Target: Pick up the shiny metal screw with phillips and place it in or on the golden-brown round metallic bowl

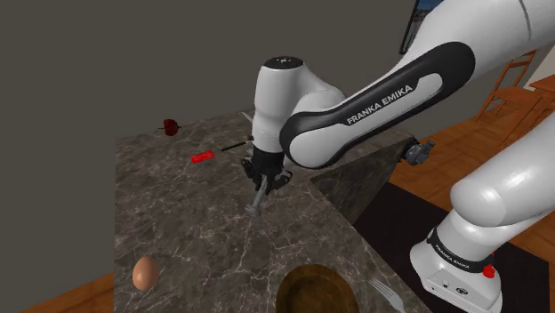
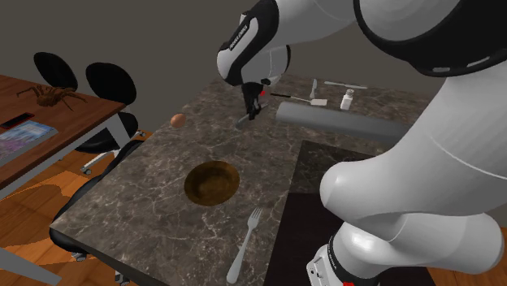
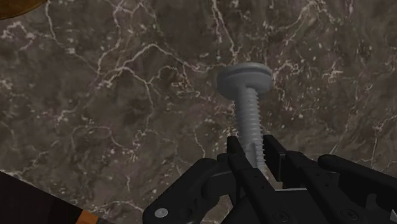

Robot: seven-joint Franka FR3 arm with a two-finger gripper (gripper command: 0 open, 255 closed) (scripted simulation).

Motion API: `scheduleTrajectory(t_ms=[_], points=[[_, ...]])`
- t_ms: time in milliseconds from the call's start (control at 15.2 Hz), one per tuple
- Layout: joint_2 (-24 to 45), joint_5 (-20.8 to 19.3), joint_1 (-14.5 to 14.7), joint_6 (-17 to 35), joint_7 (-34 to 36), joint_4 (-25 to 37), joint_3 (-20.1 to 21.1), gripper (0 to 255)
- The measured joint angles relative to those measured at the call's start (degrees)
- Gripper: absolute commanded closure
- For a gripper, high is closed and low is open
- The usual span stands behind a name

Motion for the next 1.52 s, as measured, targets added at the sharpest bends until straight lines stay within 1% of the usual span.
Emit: scheduleTrajectory(t_ms=[396, 462, 660, 792, 924, 1188, 1254, 1518], points=[[-4.0, 3.9, 1.5, -5.2, -3.0, 2.4, -2.4, 255], [-5.5, 5.3, 2.5, -5.7, -3.6, 1.8, -3.0, 255], [-11.0, 10.3, 6.6, -7.2, -4.1, -0.9, -4.3, 255], [-14.0, 13.0, 9.3, -7.9, -3.6, -2.6, -4.5, 255], [-17.8, 15.9, 12.7, -8.9, -3.4, -5.0, -5.6, 255], [-24.0, 20.4, 19.0, -11.4, -0.9, -8.0, -6.0, 255], [-26.0, 21.6, 20.9, -12.4, -0.3, -8.9, -6.4, 255], [-31.2, 25.0, 26.8, -15.0, 3.9, -10.8, -5.5, 255]])
